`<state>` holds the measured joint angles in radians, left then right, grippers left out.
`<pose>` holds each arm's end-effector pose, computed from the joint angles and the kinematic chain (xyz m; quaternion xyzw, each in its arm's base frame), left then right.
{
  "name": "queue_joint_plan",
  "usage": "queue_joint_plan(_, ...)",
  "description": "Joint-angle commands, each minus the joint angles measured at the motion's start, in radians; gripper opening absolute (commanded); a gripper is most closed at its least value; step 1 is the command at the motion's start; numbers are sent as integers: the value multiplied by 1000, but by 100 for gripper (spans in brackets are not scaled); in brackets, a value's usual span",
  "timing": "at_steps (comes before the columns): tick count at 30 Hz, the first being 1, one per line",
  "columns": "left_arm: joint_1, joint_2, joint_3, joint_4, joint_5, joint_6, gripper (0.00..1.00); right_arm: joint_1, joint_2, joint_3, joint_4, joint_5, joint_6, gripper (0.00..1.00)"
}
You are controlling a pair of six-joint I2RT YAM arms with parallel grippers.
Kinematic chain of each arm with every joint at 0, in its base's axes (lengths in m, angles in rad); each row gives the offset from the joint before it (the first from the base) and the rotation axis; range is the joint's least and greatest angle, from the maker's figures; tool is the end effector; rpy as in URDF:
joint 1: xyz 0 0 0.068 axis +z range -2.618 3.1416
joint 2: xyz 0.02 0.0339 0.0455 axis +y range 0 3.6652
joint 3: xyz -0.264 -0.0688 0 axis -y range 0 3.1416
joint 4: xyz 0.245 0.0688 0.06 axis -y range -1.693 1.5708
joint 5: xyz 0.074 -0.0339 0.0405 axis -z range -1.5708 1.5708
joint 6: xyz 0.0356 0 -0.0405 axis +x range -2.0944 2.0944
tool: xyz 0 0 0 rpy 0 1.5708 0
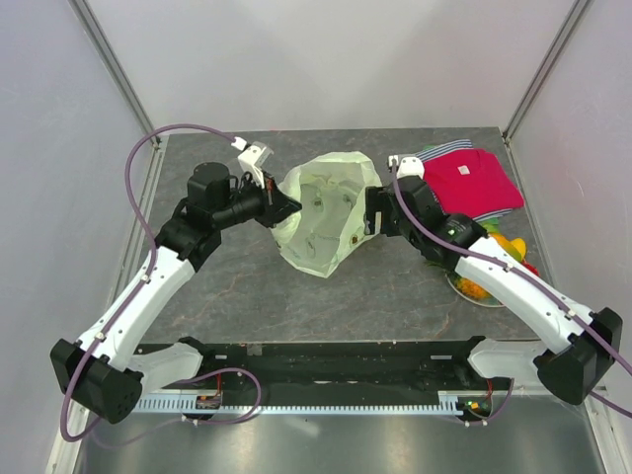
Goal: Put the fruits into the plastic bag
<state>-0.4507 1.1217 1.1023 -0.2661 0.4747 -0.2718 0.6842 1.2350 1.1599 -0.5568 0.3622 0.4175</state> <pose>0.2205 -0.1248 0.3768 0.2099 0.7624 -0.3820 0.4784 0.2160 0.1599 0.3408 -0.0359 0.8803 0.0960 0.4632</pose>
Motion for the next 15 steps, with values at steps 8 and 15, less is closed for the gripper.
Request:
queue_joint_plan(8,37,-57,-44,-32,-79,135,2,-102,-186,150,-202,34,90,98)
queue_joint_plan(15,37,-62,-53,-10,-48,140,2,-360,-125,193,-284,5,151,98)
